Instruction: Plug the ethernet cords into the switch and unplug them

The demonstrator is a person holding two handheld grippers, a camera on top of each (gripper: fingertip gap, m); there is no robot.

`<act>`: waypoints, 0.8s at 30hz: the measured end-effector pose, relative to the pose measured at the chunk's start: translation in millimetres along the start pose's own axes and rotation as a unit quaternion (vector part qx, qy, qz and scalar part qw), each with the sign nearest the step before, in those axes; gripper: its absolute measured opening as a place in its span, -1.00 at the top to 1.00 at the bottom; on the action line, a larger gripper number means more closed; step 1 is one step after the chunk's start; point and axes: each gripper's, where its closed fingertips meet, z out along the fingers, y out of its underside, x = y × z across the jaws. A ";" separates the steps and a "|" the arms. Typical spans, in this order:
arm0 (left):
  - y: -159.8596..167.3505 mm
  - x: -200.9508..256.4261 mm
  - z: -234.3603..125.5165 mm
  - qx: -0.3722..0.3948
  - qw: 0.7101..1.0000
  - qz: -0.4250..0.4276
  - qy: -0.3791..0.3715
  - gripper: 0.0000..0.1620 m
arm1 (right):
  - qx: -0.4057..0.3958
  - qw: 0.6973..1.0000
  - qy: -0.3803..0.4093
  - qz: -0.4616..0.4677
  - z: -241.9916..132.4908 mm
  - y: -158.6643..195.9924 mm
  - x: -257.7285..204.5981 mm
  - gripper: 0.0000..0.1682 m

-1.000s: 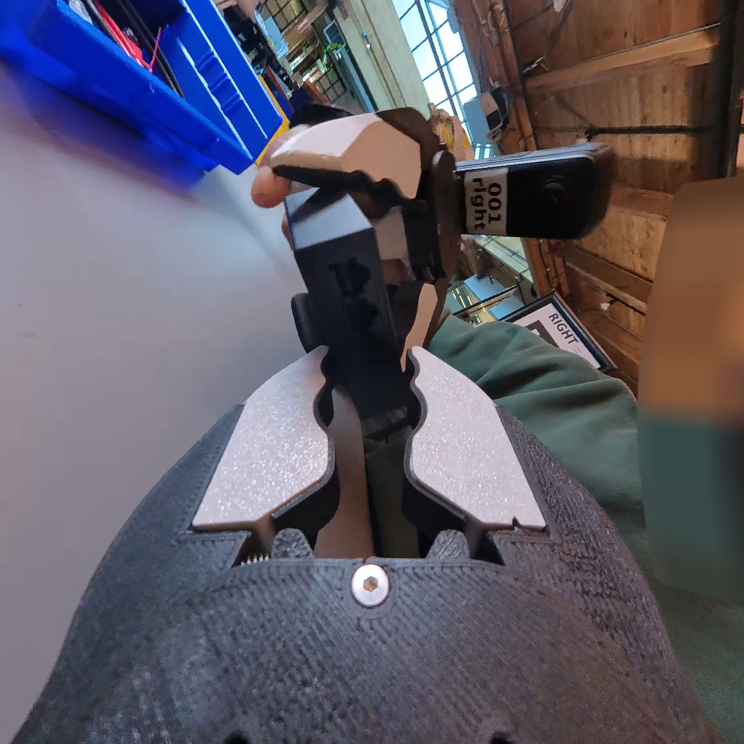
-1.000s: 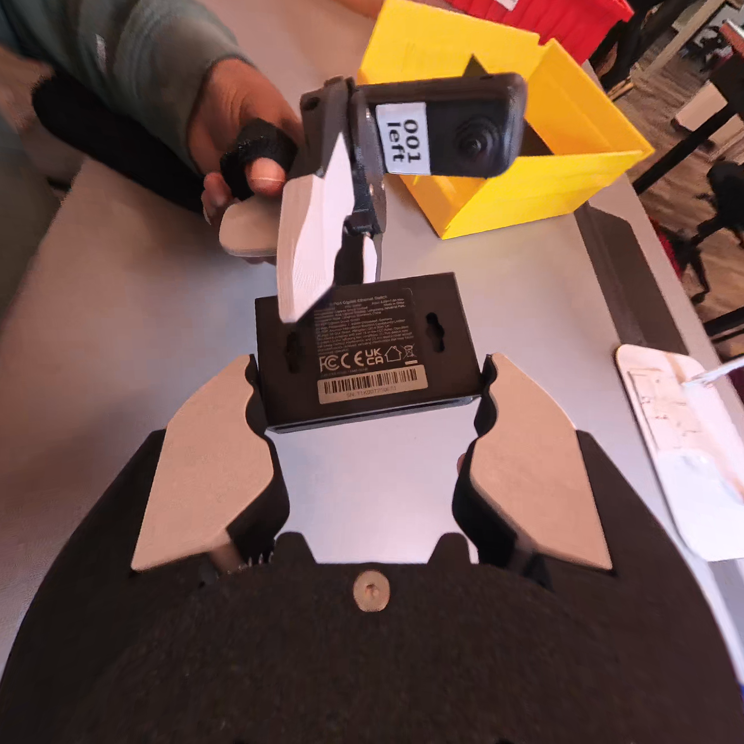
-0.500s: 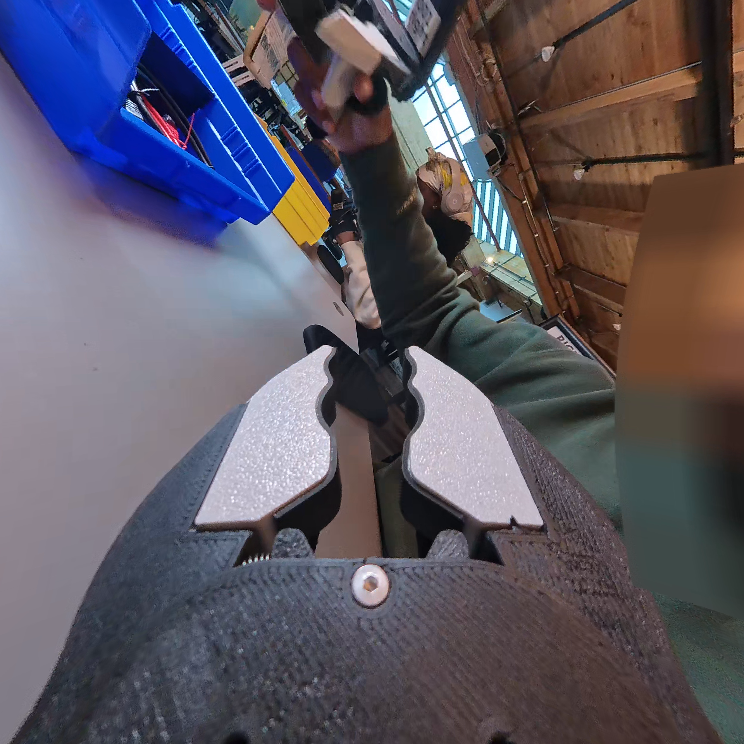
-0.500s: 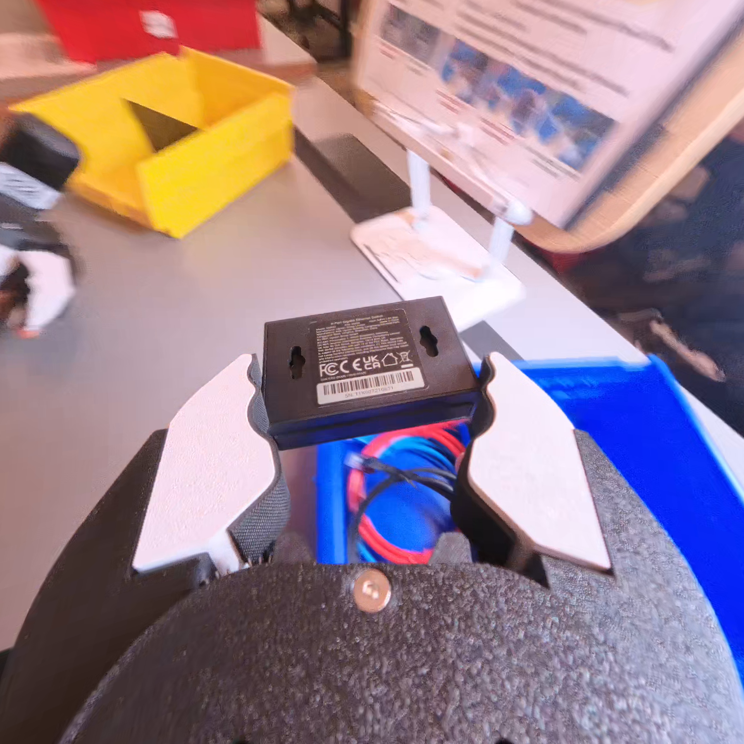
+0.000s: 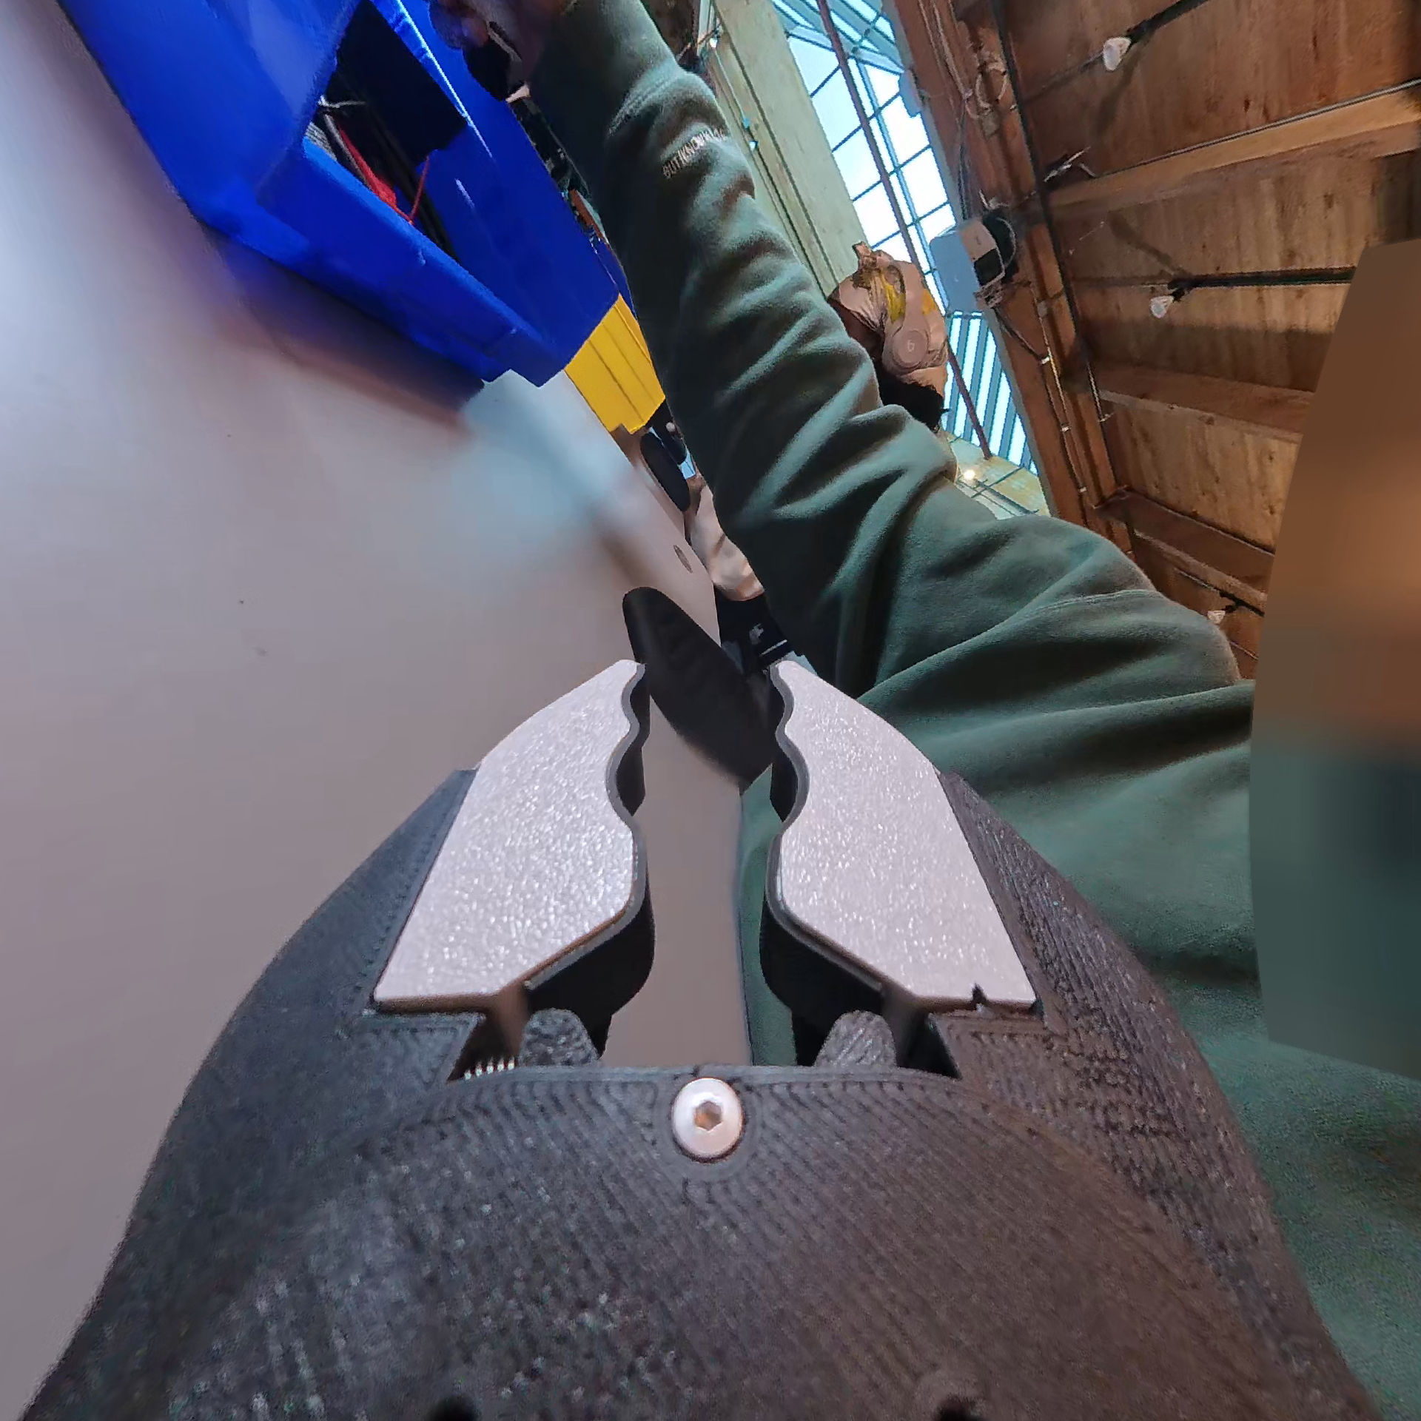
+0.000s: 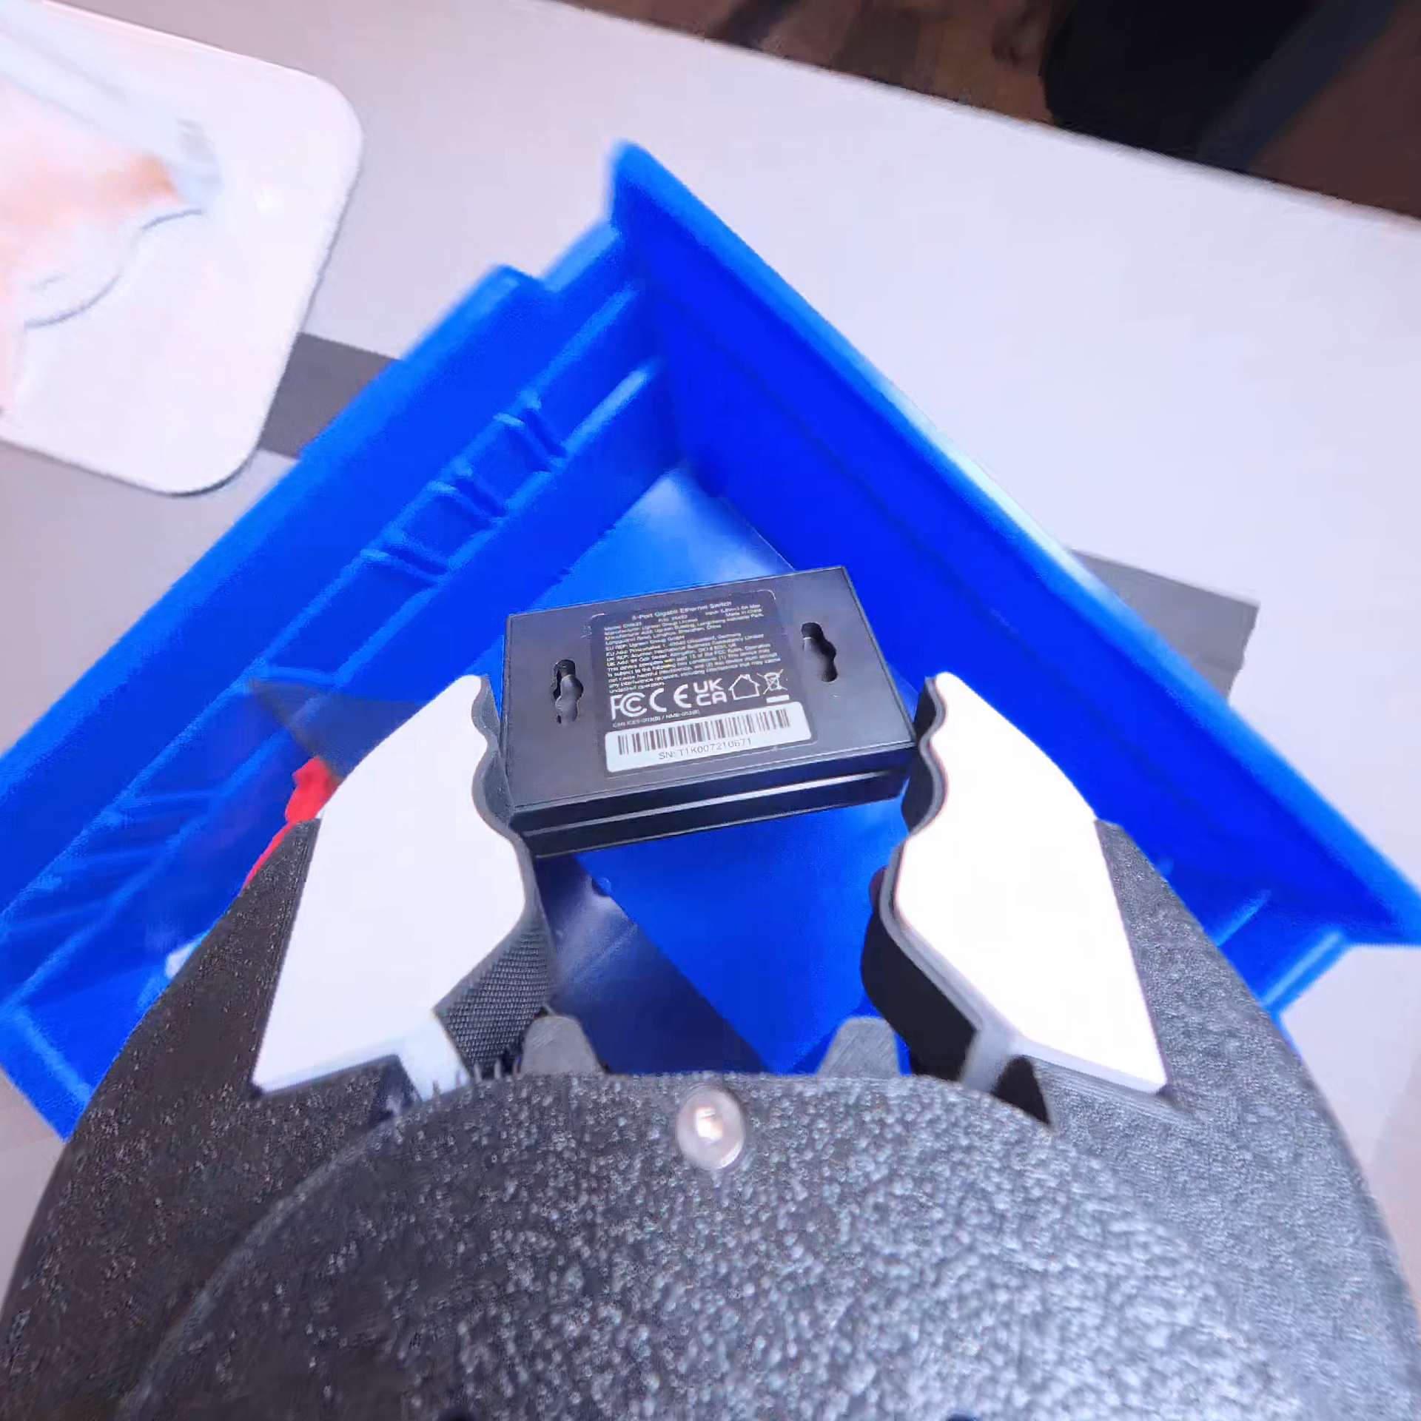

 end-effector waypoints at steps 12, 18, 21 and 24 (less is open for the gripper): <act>12.0 -3.4 3.2 -0.030 1.000 0.006 -0.005 0.65 | -0.095 0.991 0.072 0.056 34.1 24.4 17.2 -0.22; 17.6 -4.6 5.5 -0.044 0.999 0.013 -0.010 0.65 | -0.140 0.985 0.092 0.041 36.1 35.6 22.2 -0.22; 17.7 -5.7 5.0 -0.046 0.999 0.020 -0.015 0.65 | -0.146 0.985 0.079 0.047 34.0 39.8 20.7 -0.22; 17.7 -6.6 5.0 -0.047 0.999 0.020 -0.017 0.65 | -0.149 0.986 0.059 0.047 29.8 44.3 16.6 -0.22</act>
